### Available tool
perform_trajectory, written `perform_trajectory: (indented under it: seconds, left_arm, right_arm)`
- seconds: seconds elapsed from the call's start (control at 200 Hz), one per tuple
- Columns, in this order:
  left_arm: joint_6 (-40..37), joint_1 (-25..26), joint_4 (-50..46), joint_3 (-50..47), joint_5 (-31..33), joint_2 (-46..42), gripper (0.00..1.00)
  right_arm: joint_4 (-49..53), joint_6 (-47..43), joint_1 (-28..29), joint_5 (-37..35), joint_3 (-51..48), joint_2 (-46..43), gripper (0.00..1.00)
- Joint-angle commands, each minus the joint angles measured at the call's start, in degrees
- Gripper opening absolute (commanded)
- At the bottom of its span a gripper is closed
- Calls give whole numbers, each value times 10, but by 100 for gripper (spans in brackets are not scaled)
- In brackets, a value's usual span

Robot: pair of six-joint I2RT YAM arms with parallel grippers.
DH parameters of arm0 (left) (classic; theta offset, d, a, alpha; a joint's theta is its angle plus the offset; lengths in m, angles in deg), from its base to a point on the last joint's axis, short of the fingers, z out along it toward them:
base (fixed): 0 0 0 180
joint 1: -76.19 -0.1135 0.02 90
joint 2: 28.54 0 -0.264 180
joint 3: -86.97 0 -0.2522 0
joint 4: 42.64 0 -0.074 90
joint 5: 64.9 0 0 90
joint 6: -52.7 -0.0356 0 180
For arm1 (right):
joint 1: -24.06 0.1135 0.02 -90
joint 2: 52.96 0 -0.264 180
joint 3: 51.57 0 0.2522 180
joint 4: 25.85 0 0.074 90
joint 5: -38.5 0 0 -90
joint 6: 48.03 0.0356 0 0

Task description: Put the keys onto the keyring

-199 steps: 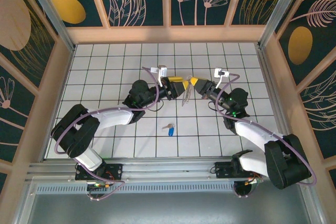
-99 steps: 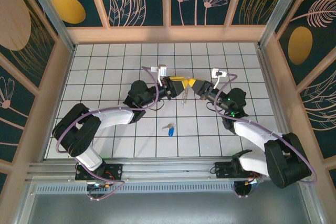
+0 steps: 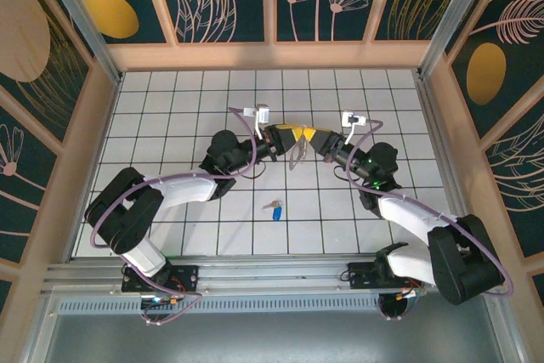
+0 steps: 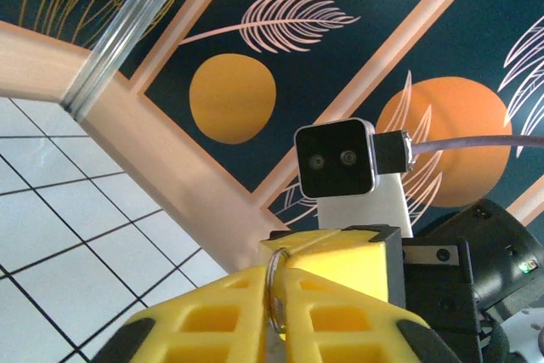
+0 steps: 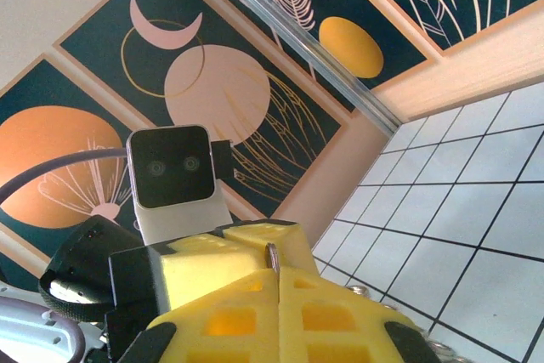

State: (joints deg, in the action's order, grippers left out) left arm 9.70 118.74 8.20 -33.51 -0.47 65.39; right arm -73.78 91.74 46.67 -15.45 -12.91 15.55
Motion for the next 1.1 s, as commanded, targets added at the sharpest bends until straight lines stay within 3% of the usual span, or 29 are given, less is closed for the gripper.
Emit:
perform_trajectory:
  seconds: [0.0,0.07,0.145,0.39,0.741,1.091]
  left_arm:
    - [-5,-3,29,12,-10,5,3]
    - [-12,-4,15,16,-12,5,0]
    - [-24,-5,1,20,-17,2,0]
    - [-74,-23,-66,55,-82,-11,0]
    - [-126,-36,-162,123,-232,-8,0]
    - [-126,-37,-170,134,-261,-7,0]
  right_arm:
    - [2,-17,0,3,19,-4,7]
    - [19,-21,-15,3,16,-22,31]
    - [36,-20,-40,8,11,-49,39]
    - [79,-34,-97,48,3,-103,44]
    - [34,-35,-105,150,11,-84,45]
    - [22,-37,-82,159,11,-73,37]
